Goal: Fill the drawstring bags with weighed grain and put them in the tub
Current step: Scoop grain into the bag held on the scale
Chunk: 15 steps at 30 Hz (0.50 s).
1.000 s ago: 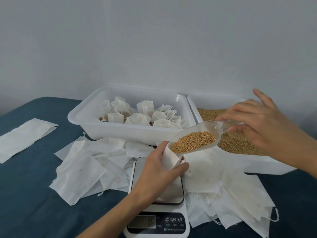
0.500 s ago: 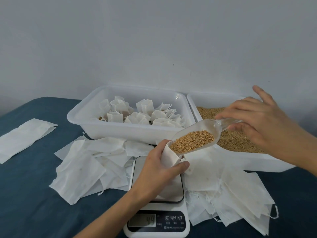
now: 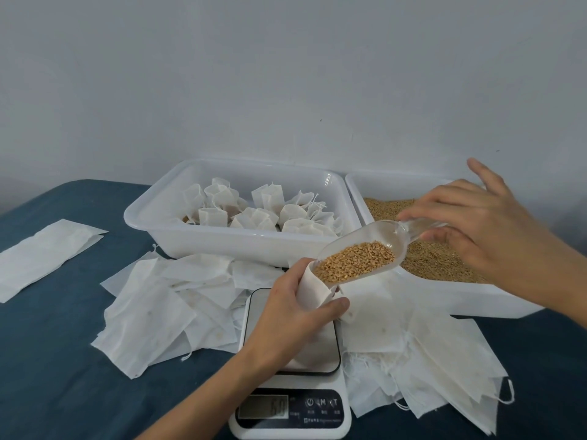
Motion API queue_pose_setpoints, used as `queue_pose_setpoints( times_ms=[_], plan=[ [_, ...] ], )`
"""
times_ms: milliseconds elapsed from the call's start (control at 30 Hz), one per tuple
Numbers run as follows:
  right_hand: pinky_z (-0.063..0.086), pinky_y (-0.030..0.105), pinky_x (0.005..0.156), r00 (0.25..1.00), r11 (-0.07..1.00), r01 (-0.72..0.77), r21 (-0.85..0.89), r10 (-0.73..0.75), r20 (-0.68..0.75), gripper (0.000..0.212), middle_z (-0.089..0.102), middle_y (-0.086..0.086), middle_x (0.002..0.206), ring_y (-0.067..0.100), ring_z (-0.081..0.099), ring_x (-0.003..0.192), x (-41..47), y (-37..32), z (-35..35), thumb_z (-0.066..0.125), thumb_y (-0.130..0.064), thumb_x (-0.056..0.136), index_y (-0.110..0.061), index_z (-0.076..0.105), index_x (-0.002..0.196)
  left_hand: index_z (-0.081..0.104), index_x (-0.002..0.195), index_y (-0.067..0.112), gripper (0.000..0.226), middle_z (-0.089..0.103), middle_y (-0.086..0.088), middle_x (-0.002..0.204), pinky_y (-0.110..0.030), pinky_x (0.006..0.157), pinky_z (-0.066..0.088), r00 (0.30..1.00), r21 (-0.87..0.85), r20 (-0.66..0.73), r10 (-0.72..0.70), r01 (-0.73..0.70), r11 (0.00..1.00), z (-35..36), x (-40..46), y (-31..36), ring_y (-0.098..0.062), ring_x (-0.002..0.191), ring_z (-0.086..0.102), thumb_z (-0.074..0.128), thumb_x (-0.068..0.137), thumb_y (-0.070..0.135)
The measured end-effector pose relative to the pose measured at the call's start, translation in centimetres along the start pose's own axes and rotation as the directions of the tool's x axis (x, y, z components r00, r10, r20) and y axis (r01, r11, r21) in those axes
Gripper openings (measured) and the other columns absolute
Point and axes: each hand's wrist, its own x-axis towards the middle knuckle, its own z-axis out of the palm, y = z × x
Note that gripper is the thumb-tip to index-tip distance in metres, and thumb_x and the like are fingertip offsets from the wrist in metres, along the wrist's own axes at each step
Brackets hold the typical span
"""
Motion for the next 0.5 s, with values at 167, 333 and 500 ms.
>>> queue_pose_setpoints(
  times_ms=[167, 333, 500],
  plan=[
    [0.021, 0.067, 0.116, 1.000, 1.000, 0.015, -0.013, -0.015, -0.007, 0.026, 0.069, -0.001, 0.098, 0.030, 0.066, 0.095, 0.00, 0.11, 0.06, 0.065, -0.014, 0.089, -0.016, 0.074, 0.113, 0.070, 0.103, 0.034, 0.028, 0.076, 0.005, 0.097, -0.015, 0.065, 0.053, 1.000, 0.014, -0.003, -0.026, 0.026, 1.000, -0.08, 0.15, -0.06, -0.008, 0.086, 0.072, 0.084, 0.081, 0.025],
    [0.020, 0.064, 0.118, 1.000, 1.000, 0.011, -0.026, -0.012, -0.022, 0.021, 0.068, -0.002, 0.099, 0.028, 0.066, 0.095, -0.08, 0.25, 0.19, 0.066, -0.012, 0.094, -0.018, 0.074, 0.114, 0.070, 0.103, 0.033, 0.029, 0.077, 0.006, 0.098, -0.018, 0.075, 0.053, 0.997, -0.002, 0.054, -0.051, 0.051, 0.999, -0.45, 0.41, -0.02, -0.009, 0.089, 0.072, 0.085, 0.078, 0.027],
    [0.019, 0.063, 0.118, 1.000, 1.000, -0.008, -0.023, 0.008, 0.001, 0.037, 0.067, -0.004, 0.101, 0.027, 0.065, 0.095, -0.08, 0.17, 0.06, 0.075, -0.003, 0.082, -0.019, 0.073, 0.116, 0.070, 0.110, 0.016, 0.034, 0.076, -0.003, 0.104, -0.024, 0.084, 0.053, 0.994, -0.023, 0.098, -0.056, 0.058, 0.998, -0.89, 0.93, 0.43, -0.014, 0.095, 0.071, 0.084, 0.080, 0.024]
  ],
)
